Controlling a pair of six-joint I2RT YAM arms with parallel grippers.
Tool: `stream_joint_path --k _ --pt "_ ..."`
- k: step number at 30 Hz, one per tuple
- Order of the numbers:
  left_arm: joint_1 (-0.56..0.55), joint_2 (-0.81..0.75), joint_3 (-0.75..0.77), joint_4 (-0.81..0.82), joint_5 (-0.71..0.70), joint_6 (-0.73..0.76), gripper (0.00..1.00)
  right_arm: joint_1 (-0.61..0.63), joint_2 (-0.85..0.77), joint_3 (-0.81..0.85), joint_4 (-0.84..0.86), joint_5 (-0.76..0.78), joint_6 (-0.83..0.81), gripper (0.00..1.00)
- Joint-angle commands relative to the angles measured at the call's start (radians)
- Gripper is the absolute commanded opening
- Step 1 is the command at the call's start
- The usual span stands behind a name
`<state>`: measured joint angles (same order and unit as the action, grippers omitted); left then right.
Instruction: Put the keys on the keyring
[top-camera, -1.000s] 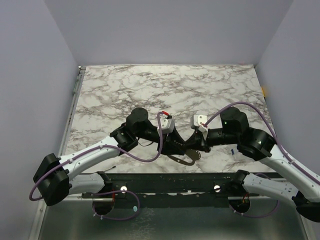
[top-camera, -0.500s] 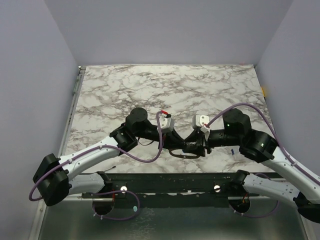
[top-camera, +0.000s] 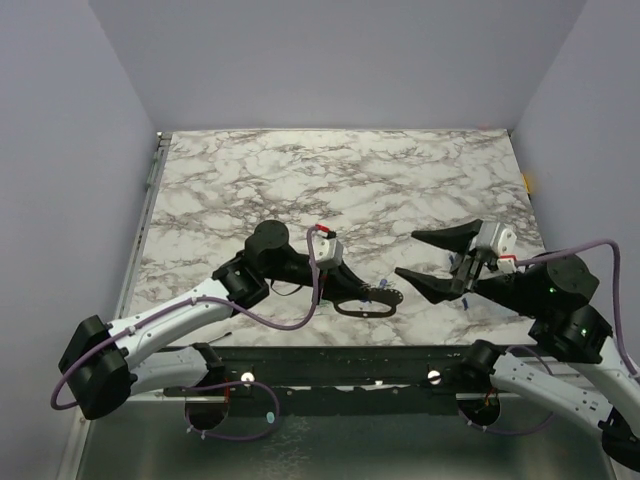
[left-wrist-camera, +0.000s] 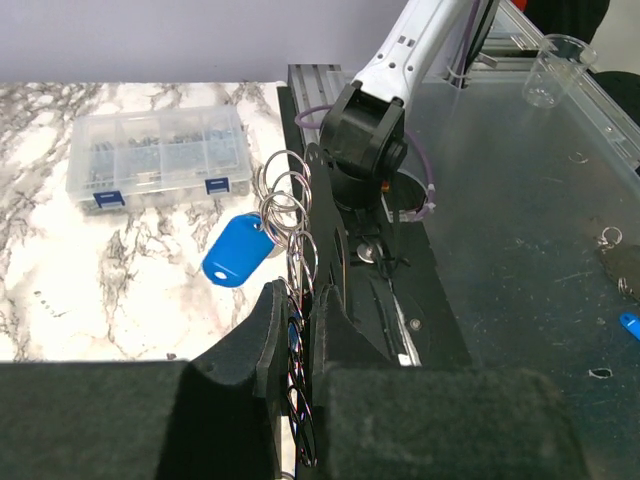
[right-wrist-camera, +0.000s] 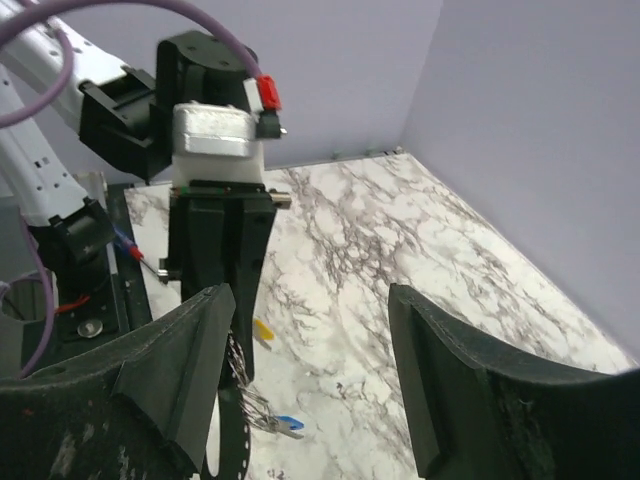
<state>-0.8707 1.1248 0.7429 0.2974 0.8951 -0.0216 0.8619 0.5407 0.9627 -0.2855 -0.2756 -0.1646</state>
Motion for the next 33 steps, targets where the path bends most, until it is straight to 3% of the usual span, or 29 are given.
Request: stream_joint_path --k 1,14,24,29,33 --pt "0.001 -0.057 -0.017 0.019 -0.031 0.017 0.0 0.0 0.028 -0.024 -0.045 0.076 -0.007 0.72" --pt "0.001 -0.132 -0.063 -0.028 -0.106 0.103 0.0 0.0 0.154 0.012 -0.2 -0.319 -0.021 0.62" --pt "-0.004 -0.215 -0.096 -0.117 -0.236 0.234 0.0 0.0 0.234 0.015 -0.232 -0.294 -0.047 0.53" --pt "-0.006 -0.224 -0.103 -0.118 -0.221 0.238 0.0 0.0 0.285 0.01 -0.222 -0.297 -0.077 0.54" --pt "-0.007 -0.224 -0.104 -0.118 -0.207 0.231 0.0 0.0 0.329 0.009 -0.196 -0.282 -0.108 0.6"
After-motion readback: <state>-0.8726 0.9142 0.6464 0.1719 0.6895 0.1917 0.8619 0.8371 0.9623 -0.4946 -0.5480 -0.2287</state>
